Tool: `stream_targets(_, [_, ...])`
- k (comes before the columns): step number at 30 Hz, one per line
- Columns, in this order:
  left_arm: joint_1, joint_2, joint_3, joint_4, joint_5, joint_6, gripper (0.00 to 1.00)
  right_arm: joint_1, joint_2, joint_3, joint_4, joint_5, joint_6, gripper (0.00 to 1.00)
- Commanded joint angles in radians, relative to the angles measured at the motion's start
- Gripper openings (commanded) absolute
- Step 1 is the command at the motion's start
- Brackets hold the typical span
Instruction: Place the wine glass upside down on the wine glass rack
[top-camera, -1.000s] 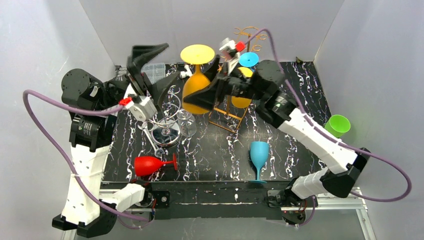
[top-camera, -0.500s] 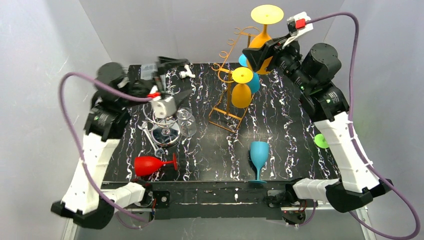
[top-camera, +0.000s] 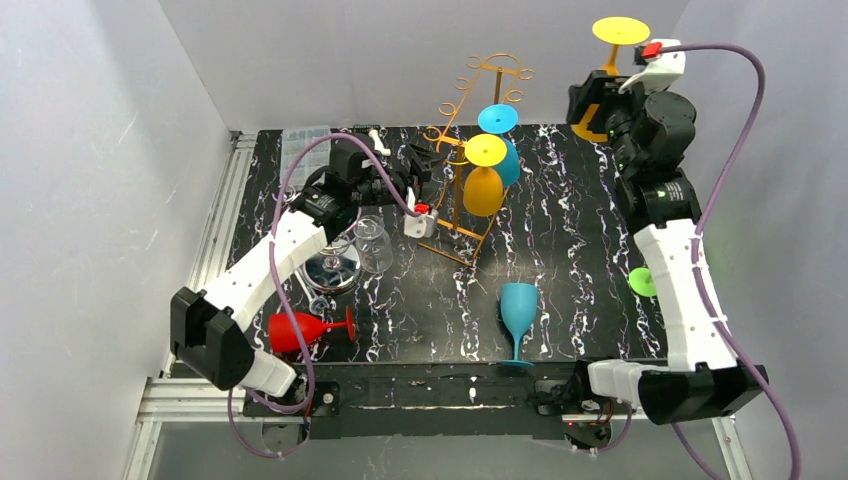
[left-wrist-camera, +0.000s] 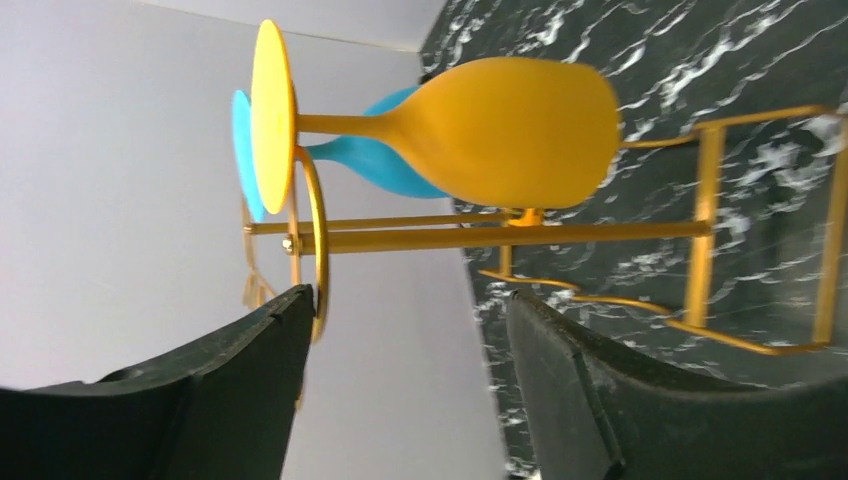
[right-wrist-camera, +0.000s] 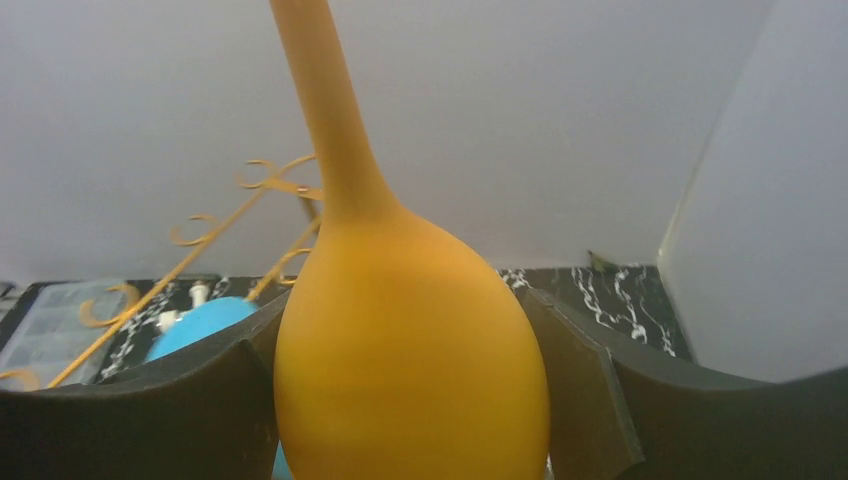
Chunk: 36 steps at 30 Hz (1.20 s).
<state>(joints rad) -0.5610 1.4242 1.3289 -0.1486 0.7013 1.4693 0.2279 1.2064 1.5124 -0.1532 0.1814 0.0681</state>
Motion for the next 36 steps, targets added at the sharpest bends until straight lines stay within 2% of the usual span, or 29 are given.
stream_targets(1, [-0.026,0.015,-0.003,0.217,-0.054,0.088,0.63,-0.154,0.026,-0.060,0.159,-0.156,0.154,0.49])
stream_targets(4, [-0.036,0.024,-0.006,0.252,-0.074,0.092,0.56,-0.217,0.046,-0.093,0.219,-0.253,0.217,0.45])
stream_targets(9, [-0.036,0.018,-0.032,0.300,-0.067,0.080,0.48,-0.219,0.082,-0.127,0.262,-0.315,0.228,0.44])
stream_targets(11, [-0.036,0.027,-0.035,0.303,-0.065,0.091,0.39,-0.219,0.106,-0.129,0.285,-0.348,0.226,0.44])
stream_targets(14, [-0.037,0.057,-0.027,0.305,-0.070,0.112,0.17,-0.219,0.138,-0.131,0.303,-0.355,0.221,0.44])
stream_targets(16, [-0.037,0.074,-0.024,0.305,-0.077,0.117,0.11,-0.219,0.155,-0.132,0.313,-0.357,0.210,0.44])
stream_targets(22, [-0.039,0.101,-0.019,0.305,-0.106,0.124,0.08,-0.219,0.197,-0.151,0.326,-0.344,0.137,0.43])
stream_targets(24, [-0.042,0.104,-0.010,0.309,-0.112,0.114,0.00,-0.219,0.203,-0.178,0.356,-0.338,0.121,0.43])
stream_targets(26, [-0.045,0.093,-0.011,0.312,-0.108,0.090,0.00,-0.219,0.210,-0.216,0.394,-0.335,0.106,0.43])
stream_targets(30, [-0.046,0.031,-0.024,0.313,-0.098,0.000,0.00,-0.218,0.250,-0.254,0.450,-0.384,0.082,0.37])
stream_targets(36, [-0.051,-0.125,-0.132,0.302,-0.051,-0.053,0.00,-0.218,0.275,-0.273,0.487,-0.465,0.065,0.37])
